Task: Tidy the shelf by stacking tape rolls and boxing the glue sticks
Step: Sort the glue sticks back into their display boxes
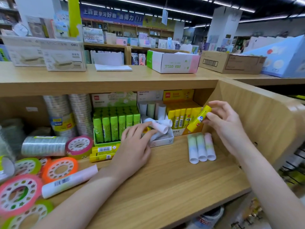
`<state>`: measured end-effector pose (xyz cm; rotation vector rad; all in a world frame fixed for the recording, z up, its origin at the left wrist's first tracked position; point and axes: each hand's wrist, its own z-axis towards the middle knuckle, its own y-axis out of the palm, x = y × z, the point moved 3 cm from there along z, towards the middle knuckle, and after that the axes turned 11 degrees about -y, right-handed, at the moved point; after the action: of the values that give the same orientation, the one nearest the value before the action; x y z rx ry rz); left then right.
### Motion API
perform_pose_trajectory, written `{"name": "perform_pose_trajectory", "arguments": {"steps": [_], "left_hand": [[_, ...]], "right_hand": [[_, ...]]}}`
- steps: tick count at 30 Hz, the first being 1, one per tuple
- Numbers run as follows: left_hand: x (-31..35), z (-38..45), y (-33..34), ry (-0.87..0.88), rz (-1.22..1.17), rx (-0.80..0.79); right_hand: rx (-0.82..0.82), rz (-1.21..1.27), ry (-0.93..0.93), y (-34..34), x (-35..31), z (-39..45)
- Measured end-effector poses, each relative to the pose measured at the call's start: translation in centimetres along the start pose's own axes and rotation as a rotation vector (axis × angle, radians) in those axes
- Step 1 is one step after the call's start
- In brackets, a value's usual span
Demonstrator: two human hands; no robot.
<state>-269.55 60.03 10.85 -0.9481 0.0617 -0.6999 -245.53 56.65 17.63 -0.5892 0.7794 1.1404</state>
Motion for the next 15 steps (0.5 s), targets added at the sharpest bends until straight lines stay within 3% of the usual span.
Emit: {"name": "perform_pose_trajectory", "arguments": {"steps": [4, 7, 15], "left_hand": [[0.1, 0.1, 0.2, 0.011, 0.004, -0.006], [-0.1, 0.1, 0.3, 0.01, 0.01, -0.011], [-0.3, 0.2, 0.5, 0.013, 0.006, -0.021]], "right_hand": [[0.067, -0.179, -0.135, 0.2, -0.2, 0.4], [0.025, -0.353, -0.244, 1.3, -0.6, 1.0], [-0.193, -0.425, -0.179, 3.6, 1.5, -1.5]]}}
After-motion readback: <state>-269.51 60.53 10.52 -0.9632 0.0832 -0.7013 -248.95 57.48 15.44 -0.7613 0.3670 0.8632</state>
